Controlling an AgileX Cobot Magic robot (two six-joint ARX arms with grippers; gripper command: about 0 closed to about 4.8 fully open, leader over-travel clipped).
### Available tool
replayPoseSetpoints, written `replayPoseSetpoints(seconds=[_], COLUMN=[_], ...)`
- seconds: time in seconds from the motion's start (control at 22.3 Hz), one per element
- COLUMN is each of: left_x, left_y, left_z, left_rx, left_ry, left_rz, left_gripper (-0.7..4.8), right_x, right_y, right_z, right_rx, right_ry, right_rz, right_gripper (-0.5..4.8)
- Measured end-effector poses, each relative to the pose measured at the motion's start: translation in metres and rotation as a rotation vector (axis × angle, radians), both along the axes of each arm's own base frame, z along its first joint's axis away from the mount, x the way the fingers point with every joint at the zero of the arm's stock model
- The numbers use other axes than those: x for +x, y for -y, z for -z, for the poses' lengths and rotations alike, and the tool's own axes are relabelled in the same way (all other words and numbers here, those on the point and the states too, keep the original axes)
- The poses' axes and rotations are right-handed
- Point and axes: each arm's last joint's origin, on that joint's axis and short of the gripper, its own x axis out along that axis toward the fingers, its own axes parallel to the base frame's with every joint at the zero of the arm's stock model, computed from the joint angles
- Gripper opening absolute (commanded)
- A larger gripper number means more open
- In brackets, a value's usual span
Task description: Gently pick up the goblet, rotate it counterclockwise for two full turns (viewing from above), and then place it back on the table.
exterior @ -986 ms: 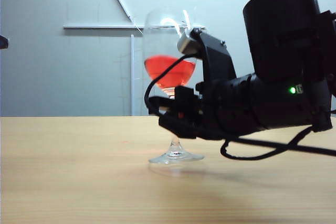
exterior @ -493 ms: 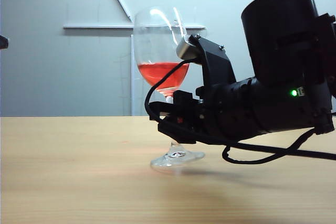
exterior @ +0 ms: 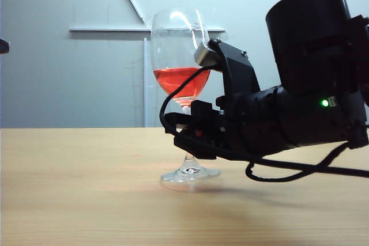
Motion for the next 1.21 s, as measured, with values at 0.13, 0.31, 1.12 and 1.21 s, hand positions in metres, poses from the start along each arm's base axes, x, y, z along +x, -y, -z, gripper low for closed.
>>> replayPoseSetpoints(seconds=[0.13, 0.31, 1.12, 1.21], left_x=[0.0, 0.0, 0.002, 0.004], left_y=[0.0, 0.0, -0.003, -0.007], left_z=[0.0, 0.0, 0.0, 0.0], left_rx=[0.0, 0.0, 0.0, 0.0], left_ry=[0.0, 0.0, 0.0, 0.0], left_rz=[0.0, 0.0, -0.04, -0.081], left_gripper=[-0.05, -0.05, -0.05, -0.05], right_x=[-0.003, -0.005, -0.025, -0.03], right_y=[0.003, 0.006, 0.029, 0.035], right_z=[0.003, 0.005, -0.037, -0.048], right_rx=[-0.011, -0.013, -0.039, -0.058], right_ry=[-0.012, -0.015, 0.011, 0.02], right_rz=[0.002, 0.003, 0.044, 0.069], right_gripper=[0.96, 1.23, 1.47, 0.89])
